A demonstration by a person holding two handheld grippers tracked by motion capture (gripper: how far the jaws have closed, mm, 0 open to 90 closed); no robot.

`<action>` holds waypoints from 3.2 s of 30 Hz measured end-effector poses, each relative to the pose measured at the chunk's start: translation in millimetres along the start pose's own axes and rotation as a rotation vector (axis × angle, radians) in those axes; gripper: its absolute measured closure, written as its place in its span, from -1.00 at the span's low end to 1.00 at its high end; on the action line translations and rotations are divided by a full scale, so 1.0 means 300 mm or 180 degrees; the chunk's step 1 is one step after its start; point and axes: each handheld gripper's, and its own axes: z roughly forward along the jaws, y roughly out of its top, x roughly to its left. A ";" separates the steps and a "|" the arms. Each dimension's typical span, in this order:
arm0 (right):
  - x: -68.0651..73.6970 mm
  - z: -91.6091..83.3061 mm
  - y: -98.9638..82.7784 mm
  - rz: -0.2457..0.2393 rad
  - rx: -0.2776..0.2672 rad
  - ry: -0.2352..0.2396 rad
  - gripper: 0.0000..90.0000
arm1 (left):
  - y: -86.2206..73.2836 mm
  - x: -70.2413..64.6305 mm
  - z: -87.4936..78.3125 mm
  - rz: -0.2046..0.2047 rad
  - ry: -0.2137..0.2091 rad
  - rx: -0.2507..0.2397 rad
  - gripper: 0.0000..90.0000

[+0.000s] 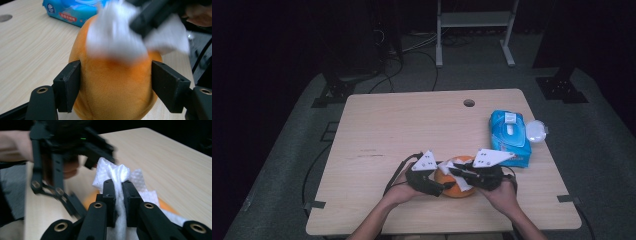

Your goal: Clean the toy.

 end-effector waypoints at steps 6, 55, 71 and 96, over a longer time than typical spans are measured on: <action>-0.008 -0.004 0.012 -0.0065 0.0032 -0.0178 0.81 | -0.014 0.001 -0.007 0.0069 0.0001 0.0047 -0.37; -0.056 -0.032 -0.040 0.0225 -0.0099 -0.0192 0.80 | -0.046 0.062 -0.027 -0.0303 -0.0018 -0.0131 -0.36; -0.047 -0.042 -0.067 0.0307 -0.0178 -0.0136 0.80 | -0.042 0.080 -0.045 -0.0363 -0.0061 -0.0176 -0.46; -0.109 -0.076 -0.075 0.0544 -0.0281 -0.0252 0.80 | -0.009 -0.009 -0.001 0.0031 -0.0104 -0.0108 -0.36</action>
